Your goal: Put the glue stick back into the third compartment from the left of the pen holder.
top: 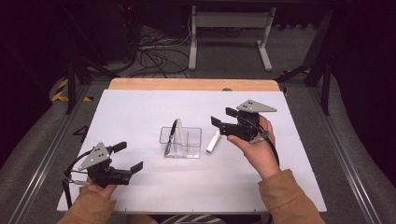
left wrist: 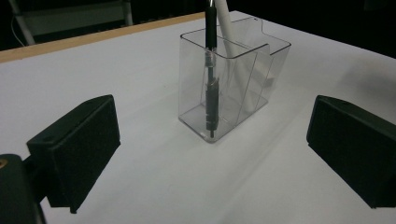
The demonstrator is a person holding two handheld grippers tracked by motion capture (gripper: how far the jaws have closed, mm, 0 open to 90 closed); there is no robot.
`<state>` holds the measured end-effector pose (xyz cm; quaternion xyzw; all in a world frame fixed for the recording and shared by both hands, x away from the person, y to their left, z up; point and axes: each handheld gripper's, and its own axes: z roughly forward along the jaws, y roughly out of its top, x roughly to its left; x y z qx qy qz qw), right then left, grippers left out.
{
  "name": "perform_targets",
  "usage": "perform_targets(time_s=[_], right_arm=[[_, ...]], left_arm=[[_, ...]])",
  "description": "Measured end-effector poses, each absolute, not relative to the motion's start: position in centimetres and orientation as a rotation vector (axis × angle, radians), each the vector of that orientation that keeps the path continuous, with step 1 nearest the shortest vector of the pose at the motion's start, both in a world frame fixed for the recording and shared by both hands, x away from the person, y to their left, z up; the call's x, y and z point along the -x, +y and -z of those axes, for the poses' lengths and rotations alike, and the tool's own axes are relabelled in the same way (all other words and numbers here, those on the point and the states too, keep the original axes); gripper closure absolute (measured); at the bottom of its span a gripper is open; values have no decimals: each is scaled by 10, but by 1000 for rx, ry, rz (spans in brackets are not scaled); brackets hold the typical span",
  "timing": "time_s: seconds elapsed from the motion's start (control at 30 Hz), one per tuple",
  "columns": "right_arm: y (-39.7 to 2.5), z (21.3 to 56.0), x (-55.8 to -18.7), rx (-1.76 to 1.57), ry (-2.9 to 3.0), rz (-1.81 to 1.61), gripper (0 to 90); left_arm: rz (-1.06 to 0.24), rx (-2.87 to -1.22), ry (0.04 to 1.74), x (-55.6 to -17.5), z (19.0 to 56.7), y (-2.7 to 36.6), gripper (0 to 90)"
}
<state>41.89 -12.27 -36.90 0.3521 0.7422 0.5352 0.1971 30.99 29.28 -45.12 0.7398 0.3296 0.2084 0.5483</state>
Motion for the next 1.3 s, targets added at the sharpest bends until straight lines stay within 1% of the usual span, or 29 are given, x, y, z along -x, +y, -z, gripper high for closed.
perform_targets(time_s=[0.17, 0.33, 0.4, 0.67, 0.8, 1.07, 1.3], right_arm=[[-124, 367, -421, -1104, 2100, -1486, 279], [-123, 364, -426, -1248, 2152, -1395, 271], [-122, 364, -429, -1296, 2173, -1360, 288], [-116, 365, -439, -1552, 2232, -1284, 305], [-117, 366, -446, -1633, 2246, -1238, 389], [-112, 375, -454, -1883, 2274, -1041, 378], [-110, 380, -459, -1984, 2279, -948, 374]], left_arm=[[-499, -1758, 777, -310, 451, 293, 34], [-497, -1755, 779, -310, 451, 293, 34], [-496, -1754, 779, -310, 451, 293, 34], [-497, -1753, 782, -310, 451, 293, 34], [-497, -1753, 781, -310, 451, 293, 34], [-497, -1753, 779, -309, 452, 293, 34], [-495, -1753, 780, -310, 452, 293, 34]])
